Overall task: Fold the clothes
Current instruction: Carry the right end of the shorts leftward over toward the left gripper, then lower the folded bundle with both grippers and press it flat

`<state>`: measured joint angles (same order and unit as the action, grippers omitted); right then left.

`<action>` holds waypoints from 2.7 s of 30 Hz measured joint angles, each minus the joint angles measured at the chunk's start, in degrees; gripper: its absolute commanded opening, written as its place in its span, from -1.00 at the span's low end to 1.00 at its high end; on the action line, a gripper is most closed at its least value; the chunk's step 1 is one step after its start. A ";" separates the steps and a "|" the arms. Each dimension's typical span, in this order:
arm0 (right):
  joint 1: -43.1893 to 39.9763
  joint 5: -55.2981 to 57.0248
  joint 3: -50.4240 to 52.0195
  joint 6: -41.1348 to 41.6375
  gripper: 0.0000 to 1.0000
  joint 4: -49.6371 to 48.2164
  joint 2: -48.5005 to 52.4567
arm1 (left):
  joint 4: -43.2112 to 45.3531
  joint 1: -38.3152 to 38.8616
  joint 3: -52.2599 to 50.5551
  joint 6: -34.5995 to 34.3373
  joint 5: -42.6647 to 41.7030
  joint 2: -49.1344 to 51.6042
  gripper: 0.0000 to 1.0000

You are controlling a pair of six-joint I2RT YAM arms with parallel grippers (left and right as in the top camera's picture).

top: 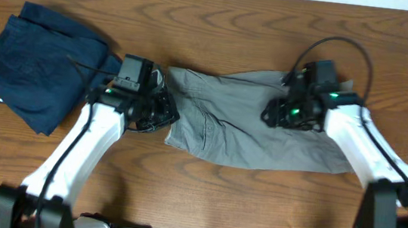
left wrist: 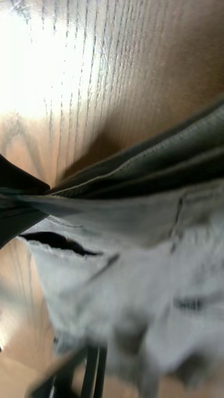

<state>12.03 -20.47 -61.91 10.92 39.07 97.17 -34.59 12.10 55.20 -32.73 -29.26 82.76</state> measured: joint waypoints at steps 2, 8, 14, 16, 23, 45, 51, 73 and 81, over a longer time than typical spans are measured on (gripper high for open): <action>1.81 -1.16 0.33 0.66 0.24 -0.20 2.86 | -0.17 0.00 0.00 0.00 0.02 -2.25 -0.88; 8.39 -4.50 0.22 2.75 0.25 -4.76 9.81 | -0.85 0.00 0.00 -0.02 -0.11 -6.82 -0.88; 14.32 -11.04 -1.03 6.14 0.25 -16.55 13.75 | -1.01 0.00 1.77 0.00 -1.27 -11.74 -0.88; 16.68 -12.66 -1.09 7.61 0.25 -21.40 14.95 | -0.96 0.00 2.95 0.00 -1.68 -13.25 -0.88; 20.65 -13.70 -1.42 9.16 0.29 -25.51 15.91 | -2.56 0.00 3.76 0.00 -2.95 -14.84 -0.88; -8.37 7.45 1.18 -5.70 -0.04 -1.53 1.88 | -2.82 0.17 3.76 1.49 -3.80 -14.84 -0.88; -4.48 8.33 3.17 -6.51 -0.60 -4.85 6.97 | 0.57 3.65 3.76 1.38 -3.80 -14.84 -0.88; 18.91 8.11 3.17 11.13 -0.55 -10.69 7.80 | 15.41 19.17 3.78 -1.79 -4.92 -0.59 -0.88; 17.57 10.56 2.51 14.05 -0.16 -10.60 7.72 | 19.08 20.35 3.80 -1.81 -6.03 3.26 0.29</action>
<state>29.61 -9.91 -59.40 24.97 28.47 104.88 -15.51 32.45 59.00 -34.54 -35.29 86.02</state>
